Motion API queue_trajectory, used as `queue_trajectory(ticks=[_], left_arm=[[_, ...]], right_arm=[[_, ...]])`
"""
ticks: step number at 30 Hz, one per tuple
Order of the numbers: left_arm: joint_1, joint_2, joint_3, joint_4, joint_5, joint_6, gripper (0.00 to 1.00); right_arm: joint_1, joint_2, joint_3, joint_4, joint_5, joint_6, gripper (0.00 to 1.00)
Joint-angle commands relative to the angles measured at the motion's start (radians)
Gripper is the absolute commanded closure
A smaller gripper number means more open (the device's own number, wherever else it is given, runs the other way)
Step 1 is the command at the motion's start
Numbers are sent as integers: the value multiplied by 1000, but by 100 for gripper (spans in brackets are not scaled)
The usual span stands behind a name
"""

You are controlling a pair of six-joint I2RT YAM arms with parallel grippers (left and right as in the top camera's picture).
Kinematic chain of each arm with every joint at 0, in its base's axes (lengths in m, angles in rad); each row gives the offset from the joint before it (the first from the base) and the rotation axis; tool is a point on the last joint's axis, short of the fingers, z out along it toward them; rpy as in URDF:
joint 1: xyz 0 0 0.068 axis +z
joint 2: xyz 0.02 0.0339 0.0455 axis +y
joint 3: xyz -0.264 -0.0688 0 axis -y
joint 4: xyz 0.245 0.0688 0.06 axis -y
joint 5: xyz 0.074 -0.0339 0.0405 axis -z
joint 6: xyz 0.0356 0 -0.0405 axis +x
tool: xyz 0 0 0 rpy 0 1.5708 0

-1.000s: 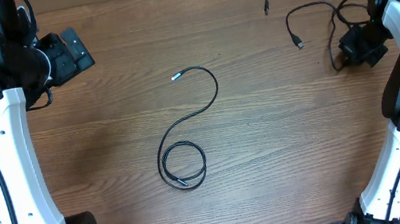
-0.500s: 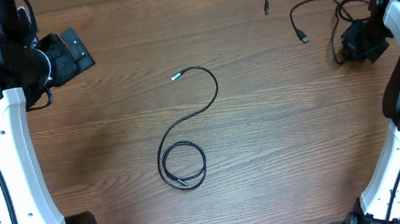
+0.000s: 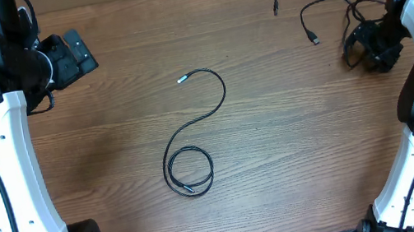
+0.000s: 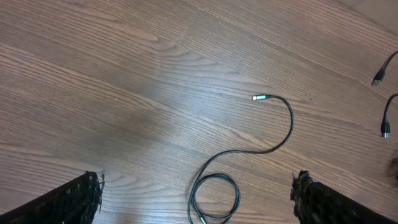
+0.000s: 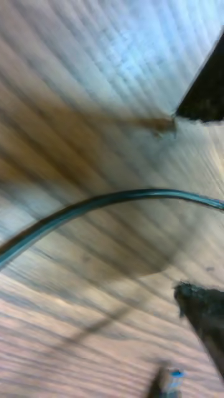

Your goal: Untangle cables

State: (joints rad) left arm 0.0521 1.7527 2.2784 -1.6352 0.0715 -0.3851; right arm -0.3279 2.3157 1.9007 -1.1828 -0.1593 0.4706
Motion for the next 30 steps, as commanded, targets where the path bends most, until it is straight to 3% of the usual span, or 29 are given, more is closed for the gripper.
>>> queue_trajectory(ticks=[1, 12, 18, 22, 30], left_arm=[[-6, 3, 6, -3, -3, 16, 0], [-6, 3, 6, -9, -4, 24, 0], [-6, 3, 6, 0, -4, 23, 0], [-6, 3, 6, 10, -4, 23, 1], [-6, 3, 6, 12, -4, 23, 0]], right_arm=[[-10, -31, 112, -26, -11, -20, 0], [7, -49, 454, -169, 18, -19, 0], [85, -47, 458, -87, -73, -42, 0], [170, -47, 454, 5, -55, -155, 0], [322, -23, 384, 148, 265, -350, 1]])
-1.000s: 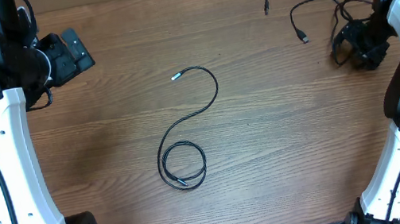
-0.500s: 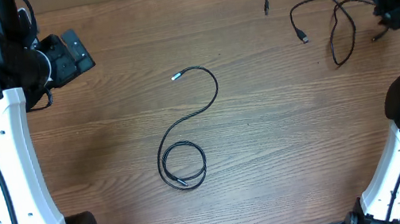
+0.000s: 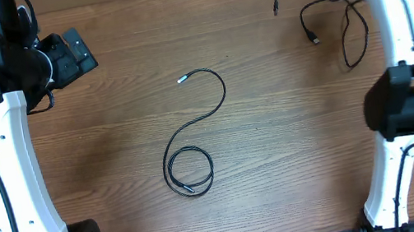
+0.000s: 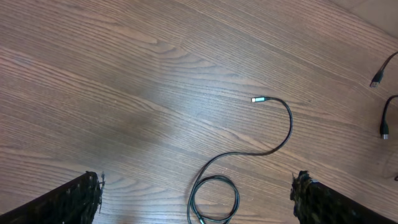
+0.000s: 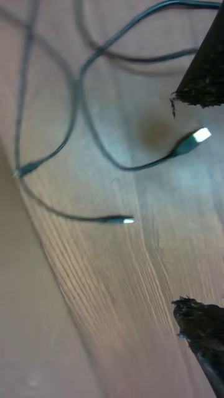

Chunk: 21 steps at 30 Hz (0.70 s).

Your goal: Untangle cables

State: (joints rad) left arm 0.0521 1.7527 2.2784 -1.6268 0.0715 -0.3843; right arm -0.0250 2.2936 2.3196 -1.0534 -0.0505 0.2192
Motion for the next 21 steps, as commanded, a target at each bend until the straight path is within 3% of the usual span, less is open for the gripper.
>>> queue_trajectory(ticks=[1, 4, 13, 16, 21], left_arm=[[-6, 3, 6, 2, -4, 23, 0], [-6, 3, 6, 0, -4, 23, 0], [-6, 3, 6, 3, -4, 22, 0], [-6, 3, 6, 4, -4, 22, 0], [-6, 3, 6, 5, -4, 22, 1]], right_arm=[[27, 11, -49, 35, 153, -101, 1], [34, 41, -108, 98, 151, -101, 5], [28, 97, -197, 186, 98, -101, 39], [29, 111, -227, 213, 98, -101, 45], [29, 135, -247, 223, 98, -102, 45]])
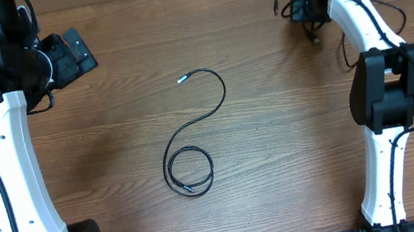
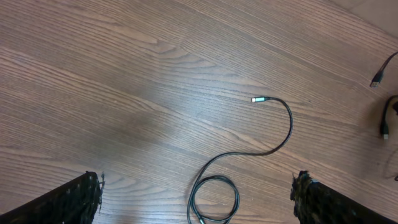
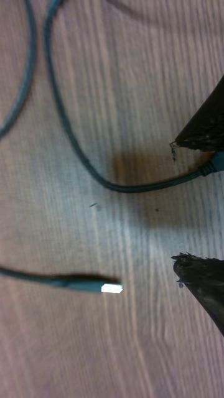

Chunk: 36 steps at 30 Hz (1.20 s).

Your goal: Untangle cables

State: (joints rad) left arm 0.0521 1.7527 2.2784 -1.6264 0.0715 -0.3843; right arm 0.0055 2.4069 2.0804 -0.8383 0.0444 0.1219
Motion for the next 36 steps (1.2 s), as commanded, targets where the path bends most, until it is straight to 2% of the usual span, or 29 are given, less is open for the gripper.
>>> queue_trajectory(ticks=[1, 5, 12, 21, 31, 36], left_arm=[[-6, 3, 6, 5, -4, 22, 0], [-6, 3, 6, 4, -4, 22, 0], [-6, 3, 6, 4, -3, 22, 0], [-6, 3, 6, -2, -3, 22, 0], [-7, 3, 6, -5, -3, 22, 0], [-6, 3, 6, -17, -3, 22, 0]], right_arm=[[-2, 27, -8, 8, 3, -5, 45], [-3, 56, -13, 7, 3, -23, 47], [-4, 59, -15, 23, 3, -23, 60], [-8, 77, -20, 24, 3, -23, 64], [-8, 77, -26, 33, -47, -23, 80], [-8, 81, -26, 23, -47, -23, 80]])
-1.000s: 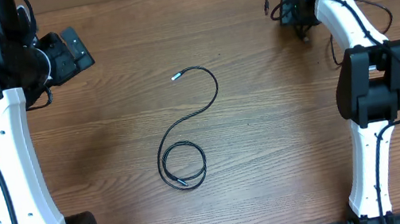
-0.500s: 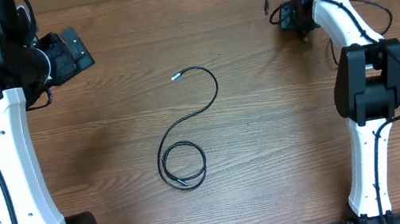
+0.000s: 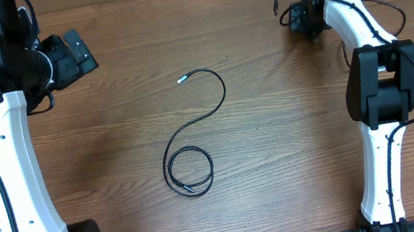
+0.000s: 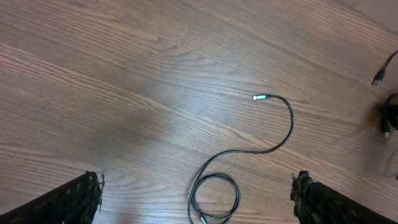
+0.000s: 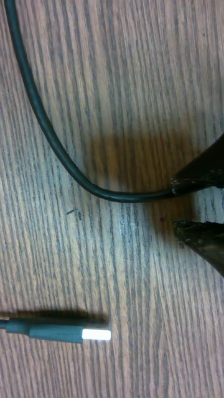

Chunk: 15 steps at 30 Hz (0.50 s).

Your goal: Untangle cables

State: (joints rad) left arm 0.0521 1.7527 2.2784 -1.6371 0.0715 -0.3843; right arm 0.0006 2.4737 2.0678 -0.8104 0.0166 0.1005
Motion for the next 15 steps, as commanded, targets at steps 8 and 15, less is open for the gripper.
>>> queue_trajectory(ticks=[8, 15], left_arm=[[-6, 3, 6, -8, -3, 22, 0], [-6, 3, 6, -4, -4, 22, 0]], right_arm=[[-2, 14, -14, -34, -63, -3, 93], [-2, 14, -11, -62, -133, -5, 96]])
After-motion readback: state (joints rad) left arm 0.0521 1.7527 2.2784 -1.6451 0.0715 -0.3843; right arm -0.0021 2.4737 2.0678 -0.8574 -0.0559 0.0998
